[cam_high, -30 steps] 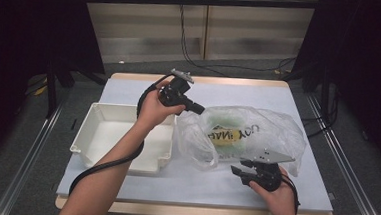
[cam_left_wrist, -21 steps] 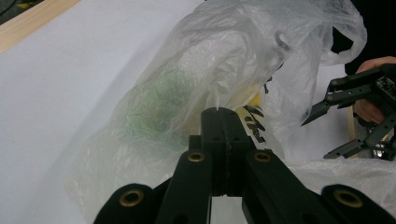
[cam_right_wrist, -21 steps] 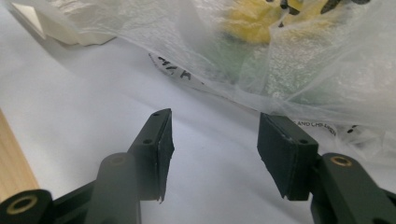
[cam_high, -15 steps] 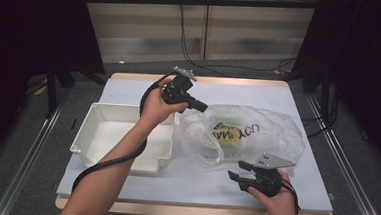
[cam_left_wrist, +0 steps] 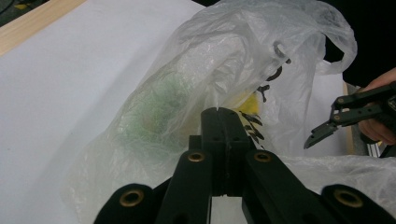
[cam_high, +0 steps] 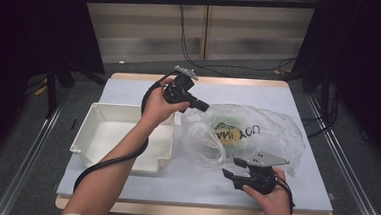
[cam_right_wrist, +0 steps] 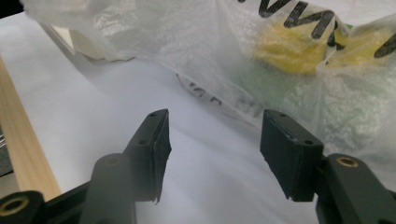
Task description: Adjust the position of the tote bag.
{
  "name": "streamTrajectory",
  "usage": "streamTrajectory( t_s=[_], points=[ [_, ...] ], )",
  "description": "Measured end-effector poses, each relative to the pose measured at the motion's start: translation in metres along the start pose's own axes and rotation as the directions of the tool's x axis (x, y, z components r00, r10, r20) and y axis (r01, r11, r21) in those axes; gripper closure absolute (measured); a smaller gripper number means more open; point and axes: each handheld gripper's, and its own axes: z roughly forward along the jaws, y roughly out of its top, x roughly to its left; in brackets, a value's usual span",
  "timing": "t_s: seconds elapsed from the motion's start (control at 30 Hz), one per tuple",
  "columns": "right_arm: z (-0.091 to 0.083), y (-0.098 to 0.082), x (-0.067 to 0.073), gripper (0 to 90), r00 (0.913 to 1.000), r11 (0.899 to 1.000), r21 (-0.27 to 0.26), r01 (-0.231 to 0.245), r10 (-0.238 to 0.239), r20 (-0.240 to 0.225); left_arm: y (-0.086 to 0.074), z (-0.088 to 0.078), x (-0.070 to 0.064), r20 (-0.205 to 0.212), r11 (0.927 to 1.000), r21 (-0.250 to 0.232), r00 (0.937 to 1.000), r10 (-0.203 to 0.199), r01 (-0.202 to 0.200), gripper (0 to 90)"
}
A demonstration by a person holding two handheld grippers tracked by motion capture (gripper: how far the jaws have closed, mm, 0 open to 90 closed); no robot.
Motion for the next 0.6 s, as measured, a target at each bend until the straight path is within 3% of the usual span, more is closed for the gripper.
streamTrajectory(
  t_s=[0.13, 0.23, 0.6],
  points=[
    [0.003, 0.008, -0.003, 40.2, 0.9995, 1.0, -0.011, 0.015, -0.014, 0.028, -0.001, 0.002, 0.0, 0.006, 0.9998, -0.017, 0.9999, -0.01, 0.01, 90.0],
    [0.007, 0.015, -0.006, 38.5, 0.9991, 1.0, -0.023, 0.01, -0.009, 0.041, -0.001, 0.001, 0.001, 0.009, 0.9999, -0.003, 0.9999, -0.01, 0.01, 90.0],
    [0.028, 0.044, -0.03, 20.2, 0.9916, 1.0, -0.026, 0.006, -0.003, 0.129, 0.005, 0.001, 0.0, 0.002, 1.0, -0.006, 1.0, -0.004, 0.004, 90.0]
  ],
)
